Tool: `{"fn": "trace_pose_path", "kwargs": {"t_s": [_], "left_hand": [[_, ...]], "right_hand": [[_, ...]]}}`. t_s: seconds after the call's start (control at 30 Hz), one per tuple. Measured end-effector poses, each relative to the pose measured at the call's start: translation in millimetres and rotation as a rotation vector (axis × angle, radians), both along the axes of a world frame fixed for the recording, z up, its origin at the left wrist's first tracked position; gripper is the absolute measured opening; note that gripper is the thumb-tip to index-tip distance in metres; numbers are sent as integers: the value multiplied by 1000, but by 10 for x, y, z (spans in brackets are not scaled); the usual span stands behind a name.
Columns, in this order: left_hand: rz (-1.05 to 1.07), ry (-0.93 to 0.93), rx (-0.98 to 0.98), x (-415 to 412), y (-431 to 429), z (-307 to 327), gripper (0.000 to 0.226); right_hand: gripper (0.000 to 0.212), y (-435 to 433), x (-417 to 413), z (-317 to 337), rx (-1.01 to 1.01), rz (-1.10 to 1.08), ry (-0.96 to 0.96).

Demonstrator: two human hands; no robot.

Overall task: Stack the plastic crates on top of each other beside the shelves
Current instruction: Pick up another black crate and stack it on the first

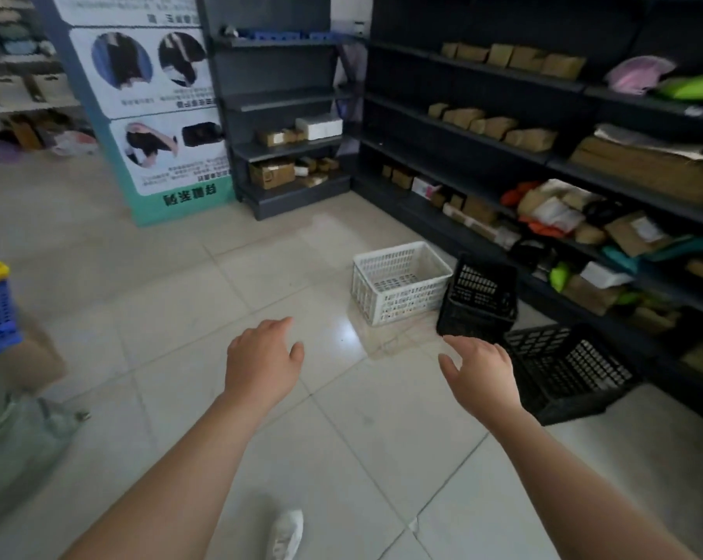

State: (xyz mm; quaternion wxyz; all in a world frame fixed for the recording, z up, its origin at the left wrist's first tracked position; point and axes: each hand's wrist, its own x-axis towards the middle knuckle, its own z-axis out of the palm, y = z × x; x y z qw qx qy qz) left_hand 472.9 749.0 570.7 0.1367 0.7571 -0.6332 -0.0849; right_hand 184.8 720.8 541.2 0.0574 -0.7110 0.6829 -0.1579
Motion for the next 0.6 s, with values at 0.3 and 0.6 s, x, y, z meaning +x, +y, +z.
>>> {"fn": "trace_pose_path", "kwargs": {"t_s": [0.3, 0.6], "left_hand": [[-303, -28, -11, -273, -1824, 124, 39], [-601, 18, -3, -1154, -3059, 69, 45]], "right_hand": [[41, -984, -283, 55, 44, -335, -26], [40, -1326, -846, 53, 30, -662, -66]]}}
